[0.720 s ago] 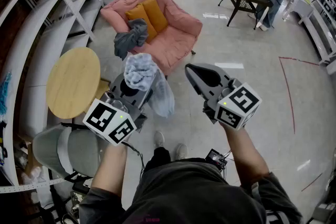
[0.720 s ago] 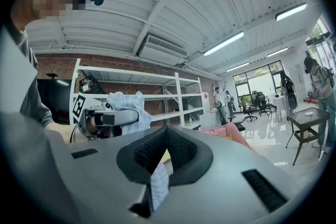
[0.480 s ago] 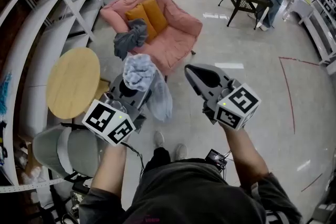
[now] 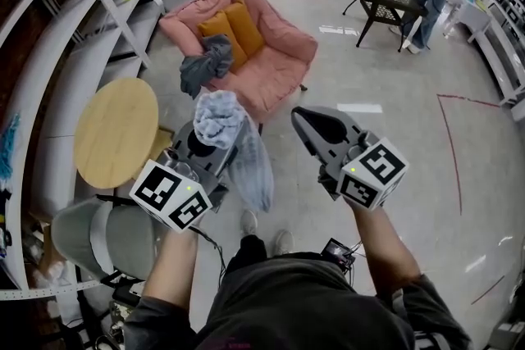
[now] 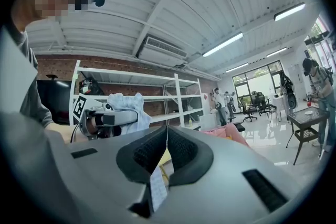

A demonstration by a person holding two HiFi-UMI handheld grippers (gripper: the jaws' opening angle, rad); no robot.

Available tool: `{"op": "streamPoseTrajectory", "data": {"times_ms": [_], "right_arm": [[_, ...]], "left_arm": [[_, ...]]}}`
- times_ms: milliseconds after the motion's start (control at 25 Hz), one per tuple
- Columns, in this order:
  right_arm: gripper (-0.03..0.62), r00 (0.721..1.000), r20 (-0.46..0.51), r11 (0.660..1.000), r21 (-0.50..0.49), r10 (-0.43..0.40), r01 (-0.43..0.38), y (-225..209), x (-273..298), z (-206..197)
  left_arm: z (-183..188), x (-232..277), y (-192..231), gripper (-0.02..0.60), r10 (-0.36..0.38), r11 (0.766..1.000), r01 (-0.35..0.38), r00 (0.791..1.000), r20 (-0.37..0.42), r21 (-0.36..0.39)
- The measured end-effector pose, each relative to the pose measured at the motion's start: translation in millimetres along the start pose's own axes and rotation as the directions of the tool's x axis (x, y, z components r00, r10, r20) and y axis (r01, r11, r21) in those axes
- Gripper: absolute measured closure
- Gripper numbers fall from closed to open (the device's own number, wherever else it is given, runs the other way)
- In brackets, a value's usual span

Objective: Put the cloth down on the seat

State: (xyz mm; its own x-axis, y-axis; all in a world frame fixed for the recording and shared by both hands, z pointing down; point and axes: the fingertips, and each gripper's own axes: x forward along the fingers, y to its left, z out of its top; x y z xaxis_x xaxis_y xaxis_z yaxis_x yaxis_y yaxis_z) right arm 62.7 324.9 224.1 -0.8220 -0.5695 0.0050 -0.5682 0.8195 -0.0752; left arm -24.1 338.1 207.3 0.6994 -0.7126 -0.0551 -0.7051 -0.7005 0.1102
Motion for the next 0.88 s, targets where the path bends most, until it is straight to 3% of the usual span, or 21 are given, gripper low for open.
{"op": "streamPoseTrajectory", "data": {"times_ms": [520,880], "right_arm": [[0.579,0.999,0.032,1.0,-0.024,0.0,0.0,1.5,-40.3,11.6],[0.579,0.999,0.048,0.999,-0.047,0.01,-0.008,-13.0,-32.6,23.4]], "left_arm": [[15.8,2.1,-20.2,0.509,-0.001,0.998,0.001,1.0,0.008,0.062],[30.1,20.4,-5.7,0.509,-0.013,0.996,0.011,1.0,0.021,0.093]]}}
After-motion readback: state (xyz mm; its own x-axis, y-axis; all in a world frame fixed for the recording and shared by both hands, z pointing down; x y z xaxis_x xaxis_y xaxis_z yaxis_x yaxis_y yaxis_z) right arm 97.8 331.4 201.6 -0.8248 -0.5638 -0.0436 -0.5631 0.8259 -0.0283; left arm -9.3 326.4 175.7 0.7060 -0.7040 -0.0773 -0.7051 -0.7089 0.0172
